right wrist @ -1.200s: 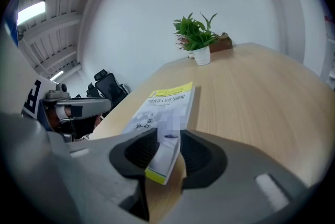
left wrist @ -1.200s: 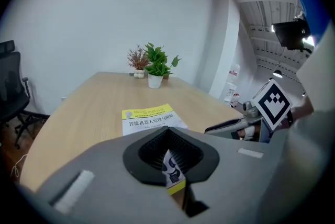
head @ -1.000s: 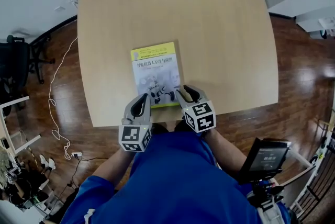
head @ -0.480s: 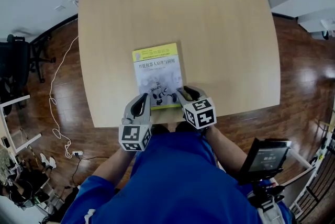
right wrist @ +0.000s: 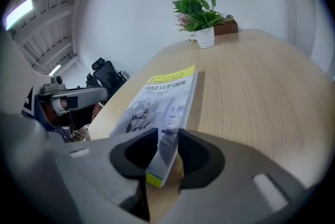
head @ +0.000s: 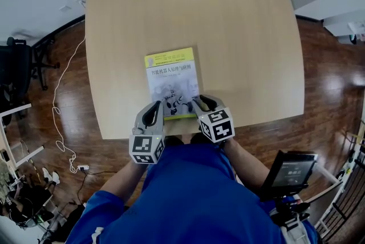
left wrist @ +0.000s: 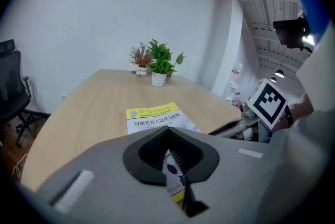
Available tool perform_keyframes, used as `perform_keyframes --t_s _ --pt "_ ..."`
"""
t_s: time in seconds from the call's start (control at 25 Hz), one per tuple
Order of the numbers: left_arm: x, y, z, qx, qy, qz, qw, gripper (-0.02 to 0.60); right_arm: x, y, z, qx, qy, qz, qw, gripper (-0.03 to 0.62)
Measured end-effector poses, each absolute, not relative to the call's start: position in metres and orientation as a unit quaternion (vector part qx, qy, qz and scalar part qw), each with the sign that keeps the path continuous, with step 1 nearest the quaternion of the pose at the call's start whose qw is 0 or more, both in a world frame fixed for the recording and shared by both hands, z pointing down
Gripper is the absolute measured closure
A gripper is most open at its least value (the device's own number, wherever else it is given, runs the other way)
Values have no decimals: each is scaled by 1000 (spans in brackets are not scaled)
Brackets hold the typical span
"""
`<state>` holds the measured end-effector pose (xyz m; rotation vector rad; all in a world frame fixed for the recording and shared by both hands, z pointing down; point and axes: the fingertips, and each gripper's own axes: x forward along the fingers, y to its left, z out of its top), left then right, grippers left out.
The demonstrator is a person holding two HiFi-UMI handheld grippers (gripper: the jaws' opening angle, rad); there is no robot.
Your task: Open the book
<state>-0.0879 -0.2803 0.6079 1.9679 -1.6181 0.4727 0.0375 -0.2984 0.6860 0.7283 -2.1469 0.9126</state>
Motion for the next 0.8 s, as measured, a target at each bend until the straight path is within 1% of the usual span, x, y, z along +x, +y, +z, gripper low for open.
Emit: perform_keyframes --t_s 0.2,0.4,0.48,0.6,0.8 --pt "-87 -284 609 733 -599 173 271 575 37 -298 683 278 -826 357 335 473" --pt "-86 -284 610 733 -600 172 270 575 39 -298 683 271 -821 388 319 484" --pt "-86 -285 611 733 -600 172 270 575 41 -300 684 271 -817 404 309 499" --pt "-87 -285 610 732 -601 172 271 575 43 -302 685 267 -812 422 301 540" --pt "-89 -284 608 730 -605 171 268 575 45 -302 690 244 -801 459 297 545"
